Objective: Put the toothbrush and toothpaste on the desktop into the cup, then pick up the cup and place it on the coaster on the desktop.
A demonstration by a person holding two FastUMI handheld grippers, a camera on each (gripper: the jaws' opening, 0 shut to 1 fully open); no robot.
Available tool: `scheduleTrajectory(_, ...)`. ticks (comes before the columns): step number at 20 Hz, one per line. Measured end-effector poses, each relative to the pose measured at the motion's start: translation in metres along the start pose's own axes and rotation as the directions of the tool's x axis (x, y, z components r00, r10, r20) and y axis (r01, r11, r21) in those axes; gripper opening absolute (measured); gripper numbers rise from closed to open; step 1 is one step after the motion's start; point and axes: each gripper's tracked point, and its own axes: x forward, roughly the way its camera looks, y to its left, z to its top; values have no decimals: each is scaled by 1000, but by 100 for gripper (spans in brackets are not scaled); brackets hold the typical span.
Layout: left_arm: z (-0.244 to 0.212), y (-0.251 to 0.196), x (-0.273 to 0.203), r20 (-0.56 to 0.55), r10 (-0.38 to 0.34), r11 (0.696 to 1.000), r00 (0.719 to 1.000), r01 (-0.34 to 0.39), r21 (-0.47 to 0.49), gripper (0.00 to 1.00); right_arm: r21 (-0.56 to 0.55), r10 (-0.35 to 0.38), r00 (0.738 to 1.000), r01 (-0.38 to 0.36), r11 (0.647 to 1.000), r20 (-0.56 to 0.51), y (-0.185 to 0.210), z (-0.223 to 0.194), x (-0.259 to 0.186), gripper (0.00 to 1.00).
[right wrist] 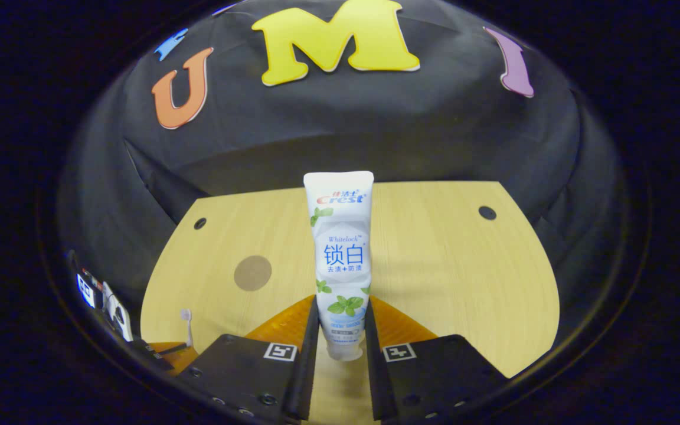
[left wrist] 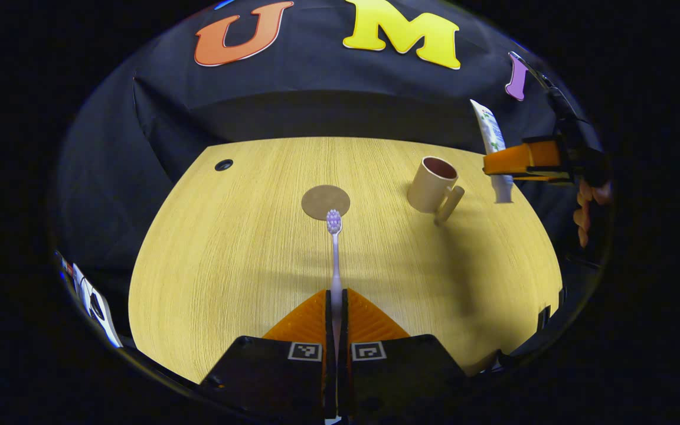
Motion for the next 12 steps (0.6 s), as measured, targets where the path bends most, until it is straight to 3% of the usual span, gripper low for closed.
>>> scheduleTrajectory(7,25,3,-9,63,15,1000,998,-15,-10,4,-16,24,972,-21,1000,233,11,63,55,37)
scheduleTrajectory(12,26,-2,-8,58,15,1000,998,-14,-23,4,-23,27,959,-21,1000,282,5,57,94,37)
